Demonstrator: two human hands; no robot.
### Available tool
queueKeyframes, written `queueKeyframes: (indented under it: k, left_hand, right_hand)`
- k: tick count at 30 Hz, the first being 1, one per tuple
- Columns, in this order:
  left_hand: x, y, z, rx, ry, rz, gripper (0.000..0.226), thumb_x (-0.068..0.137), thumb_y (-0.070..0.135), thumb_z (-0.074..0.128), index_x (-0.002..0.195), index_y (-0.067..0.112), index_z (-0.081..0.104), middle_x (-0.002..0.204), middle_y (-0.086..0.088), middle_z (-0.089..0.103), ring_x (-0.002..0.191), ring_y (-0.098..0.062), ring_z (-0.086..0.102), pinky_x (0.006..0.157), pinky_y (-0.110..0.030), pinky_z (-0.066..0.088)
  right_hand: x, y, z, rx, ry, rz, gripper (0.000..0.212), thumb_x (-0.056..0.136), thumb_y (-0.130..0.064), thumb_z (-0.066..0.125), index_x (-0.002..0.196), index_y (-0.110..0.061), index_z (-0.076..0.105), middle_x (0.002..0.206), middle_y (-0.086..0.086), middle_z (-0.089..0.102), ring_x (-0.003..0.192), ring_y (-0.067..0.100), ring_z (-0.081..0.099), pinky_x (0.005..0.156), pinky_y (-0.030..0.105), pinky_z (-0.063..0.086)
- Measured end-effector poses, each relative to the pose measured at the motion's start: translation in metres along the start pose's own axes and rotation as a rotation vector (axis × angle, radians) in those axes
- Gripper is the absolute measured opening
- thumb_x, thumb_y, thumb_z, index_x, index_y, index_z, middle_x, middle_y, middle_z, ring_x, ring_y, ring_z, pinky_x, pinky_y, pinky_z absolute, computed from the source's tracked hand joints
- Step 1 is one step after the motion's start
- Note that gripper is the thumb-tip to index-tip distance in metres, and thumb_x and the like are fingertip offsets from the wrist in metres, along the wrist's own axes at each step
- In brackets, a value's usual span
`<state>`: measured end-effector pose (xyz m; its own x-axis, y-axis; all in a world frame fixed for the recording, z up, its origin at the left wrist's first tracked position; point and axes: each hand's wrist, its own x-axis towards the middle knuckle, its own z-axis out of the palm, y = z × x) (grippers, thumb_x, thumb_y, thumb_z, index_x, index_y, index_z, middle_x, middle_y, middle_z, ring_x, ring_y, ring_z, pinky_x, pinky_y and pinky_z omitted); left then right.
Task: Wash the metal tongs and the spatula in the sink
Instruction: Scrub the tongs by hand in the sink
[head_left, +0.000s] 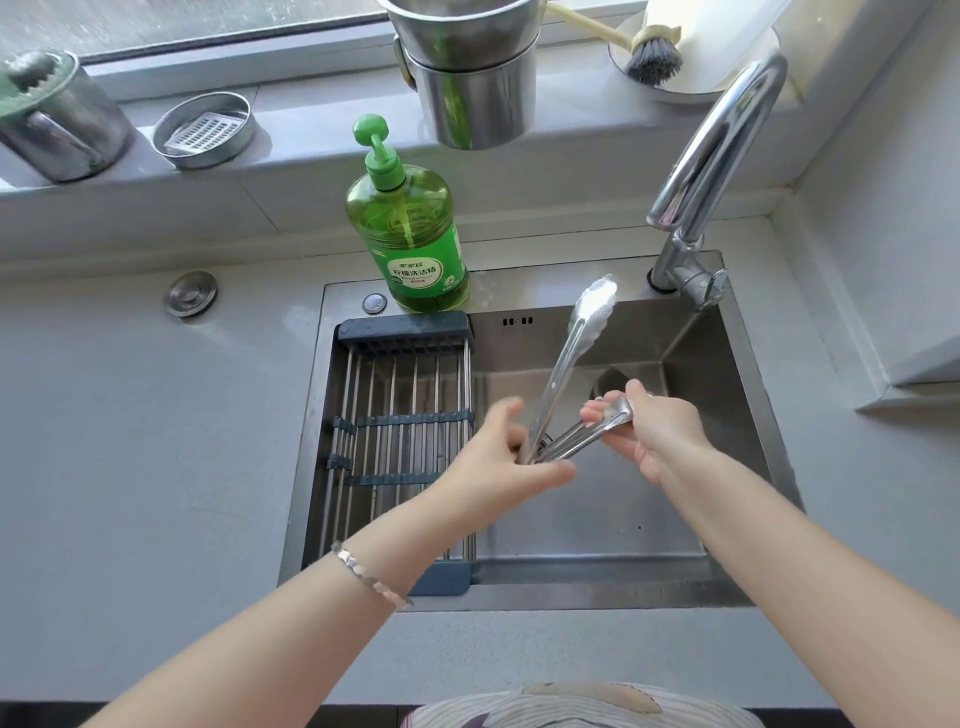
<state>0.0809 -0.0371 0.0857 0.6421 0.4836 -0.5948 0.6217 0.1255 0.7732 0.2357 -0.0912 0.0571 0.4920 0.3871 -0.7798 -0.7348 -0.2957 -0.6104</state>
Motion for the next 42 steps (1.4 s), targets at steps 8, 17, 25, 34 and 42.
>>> queueKeyframes:
  k: [8,17,25,34,42]
  left_hand:
    - [0.005,-0.004,0.000,0.052,0.133,0.013,0.017,0.091,0.012,0.057,0.096,0.001,0.069,0.060,0.003,0.058,0.044,0.002,0.048,0.048,-0.009,0.038]
    - [0.000,-0.013,-0.006,0.132,0.194,0.028,0.022,0.088,0.020,0.061,0.082,0.000,0.069,0.059,0.001,0.056,0.037,0.002,0.039,0.050,-0.019,0.036]
    - [-0.005,-0.002,-0.008,0.138,0.186,0.002,0.024,0.088,0.014,0.060,0.069,0.000,0.064,0.047,0.002,0.044,0.027,0.000,0.035,0.036,-0.007,0.027]
    - [-0.007,0.004,-0.010,0.091,0.193,-0.047,0.022,0.087,0.010,0.062,0.076,-0.008,0.067,0.044,0.005,0.050,0.029,0.002,0.038,0.037,-0.006,0.030]
    - [-0.013,0.005,-0.008,0.042,0.205,-0.041,0.018,0.089,0.011,0.061,0.078,-0.002,0.066,0.051,0.001,0.049,0.027,0.002,0.039,0.035,-0.006,0.029]
  right_hand:
    - [-0.021,0.007,0.006,-0.044,-0.223,-0.159,0.013,0.095,0.002,0.045,0.095,-0.007,0.054,0.094,0.007,0.066,0.082,0.013,0.067,0.074,0.022,0.056]
    - [-0.012,-0.004,-0.011,-0.041,-0.101,-0.124,0.006,0.086,-0.004,0.063,0.080,-0.003,0.061,0.051,-0.001,0.067,0.047,0.007,0.065,0.056,0.020,0.058]
    - [-0.006,-0.005,-0.013,-0.231,0.020,-0.344,0.020,0.096,-0.013,0.048,0.093,0.001,0.063,0.085,0.016,0.069,0.075,0.024,0.070,0.078,0.033,0.058]
    - [-0.011,0.034,-0.039,-1.734,-0.348,-1.375,0.077,0.097,-0.054,0.014,0.128,0.005,0.051,0.136,0.020,0.050,0.132,0.027,0.038,0.112,0.026,0.009]
    - [-0.012,0.023,-0.043,-1.784,-0.307,-1.372,0.074,0.098,-0.052,0.014,0.126,0.005,0.054,0.134,0.020,0.051,0.129,0.028,0.045,0.112,0.026,0.012]
